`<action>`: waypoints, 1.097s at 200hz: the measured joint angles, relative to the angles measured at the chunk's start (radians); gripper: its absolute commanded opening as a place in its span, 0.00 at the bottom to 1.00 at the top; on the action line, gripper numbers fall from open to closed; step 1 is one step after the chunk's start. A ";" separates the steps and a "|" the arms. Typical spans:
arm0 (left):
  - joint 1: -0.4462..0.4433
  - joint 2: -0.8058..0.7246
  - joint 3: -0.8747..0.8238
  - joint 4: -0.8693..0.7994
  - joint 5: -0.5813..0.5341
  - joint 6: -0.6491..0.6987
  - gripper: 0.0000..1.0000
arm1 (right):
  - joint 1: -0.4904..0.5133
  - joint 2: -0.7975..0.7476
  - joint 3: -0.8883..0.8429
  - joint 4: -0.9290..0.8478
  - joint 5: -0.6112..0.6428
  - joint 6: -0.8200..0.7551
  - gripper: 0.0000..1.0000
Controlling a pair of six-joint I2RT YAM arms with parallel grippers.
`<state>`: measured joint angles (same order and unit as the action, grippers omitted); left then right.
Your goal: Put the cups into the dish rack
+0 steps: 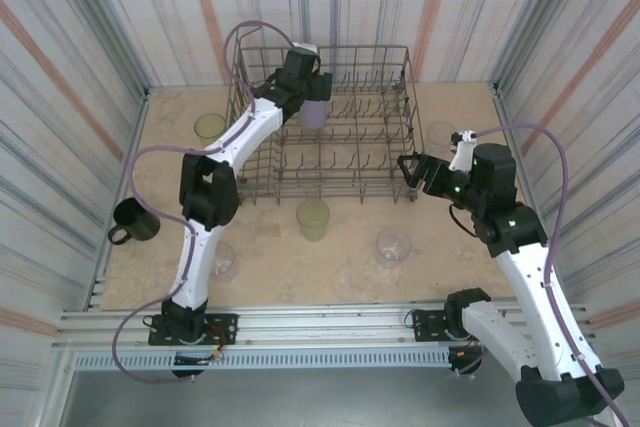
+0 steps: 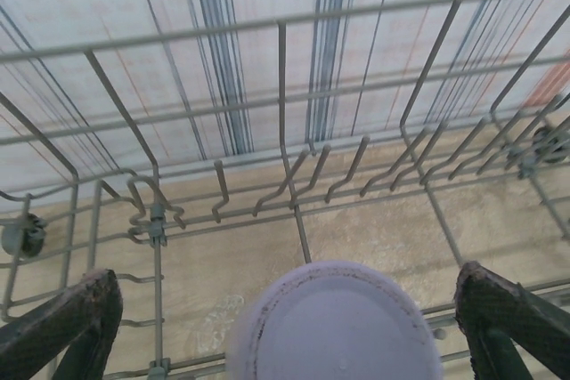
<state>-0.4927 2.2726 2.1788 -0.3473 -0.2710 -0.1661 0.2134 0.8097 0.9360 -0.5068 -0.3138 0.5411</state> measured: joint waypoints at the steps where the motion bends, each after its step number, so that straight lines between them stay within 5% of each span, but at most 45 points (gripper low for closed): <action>1: 0.000 -0.002 0.000 0.000 0.000 0.000 0.99 | 0.000 0.001 0.000 0.000 0.000 0.000 0.99; 68: 0.000 -0.191 -0.038 -0.107 0.000 -0.019 0.99 | 0.000 0.044 0.009 -0.021 -0.008 0.000 0.99; 219: 0.000 -0.748 -0.476 -0.392 0.019 -0.173 0.99 | 0.000 0.106 0.070 -0.109 -0.022 -0.004 0.99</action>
<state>-0.4927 1.5249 1.7031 -0.7395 -0.2516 -0.3393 0.2134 0.9157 1.0058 -0.6155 -0.3355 0.5373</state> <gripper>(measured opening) 0.987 0.987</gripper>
